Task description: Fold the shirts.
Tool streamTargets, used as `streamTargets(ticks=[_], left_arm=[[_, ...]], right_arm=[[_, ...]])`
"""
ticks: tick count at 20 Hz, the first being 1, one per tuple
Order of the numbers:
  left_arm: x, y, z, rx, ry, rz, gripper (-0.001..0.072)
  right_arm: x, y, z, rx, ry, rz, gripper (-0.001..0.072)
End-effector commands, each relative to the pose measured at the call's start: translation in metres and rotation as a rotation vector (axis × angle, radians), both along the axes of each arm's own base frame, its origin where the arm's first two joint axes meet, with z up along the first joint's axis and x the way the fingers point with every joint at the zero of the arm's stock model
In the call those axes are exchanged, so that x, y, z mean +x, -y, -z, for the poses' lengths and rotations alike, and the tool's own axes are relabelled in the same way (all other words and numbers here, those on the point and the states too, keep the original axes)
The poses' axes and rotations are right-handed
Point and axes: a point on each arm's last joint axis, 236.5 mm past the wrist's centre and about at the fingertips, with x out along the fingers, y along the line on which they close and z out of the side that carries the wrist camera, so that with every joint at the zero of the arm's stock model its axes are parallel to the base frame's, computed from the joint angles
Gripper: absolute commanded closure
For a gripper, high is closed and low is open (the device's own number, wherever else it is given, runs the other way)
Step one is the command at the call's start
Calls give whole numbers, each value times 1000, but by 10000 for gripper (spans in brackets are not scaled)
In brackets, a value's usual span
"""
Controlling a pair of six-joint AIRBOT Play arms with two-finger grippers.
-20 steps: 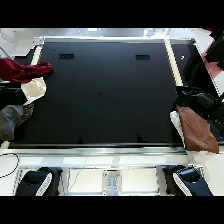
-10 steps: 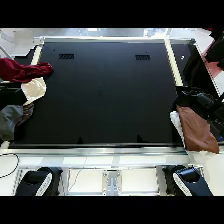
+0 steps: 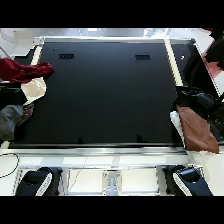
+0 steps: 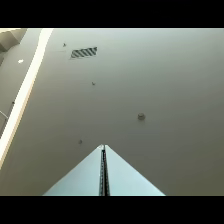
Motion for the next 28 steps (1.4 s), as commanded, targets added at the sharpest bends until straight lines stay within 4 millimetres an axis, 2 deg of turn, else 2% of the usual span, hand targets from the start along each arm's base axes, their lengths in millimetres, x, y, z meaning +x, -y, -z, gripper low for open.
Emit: streamTargets(ticks=[1, 21, 22, 23, 24, 25, 26, 28], left_arm=[[0, 0, -1, 0, 2, 0, 699], [0, 0, -1, 0, 3, 0, 697], [2, 0, -1, -1, 7, 0, 689], [2, 0, 0, 0, 2, 0, 679], [4, 0, 2, 0, -4, 0, 479], [5, 1, 3, 1, -9, 0, 172], [6, 1, 5, 2, -16, 0, -12], [8, 1, 10, 3, -34, 0, -1]], right_arm=[[0, 0, 0, 0, 0, -1, 699], [0, 0, -1, 2, 3, -1, 698], [0, -1, 0, 4, -1, -2, 692], [0, -1, 1, 4, -3, -3, 613], [-1, -1, 1, 3, -4, -3, 455], [-1, -1, 1, 4, -5, -3, 335], [-1, -1, 1, 3, -6, -3, 320], [-1, -2, 2, 6, -12, -5, 343]])
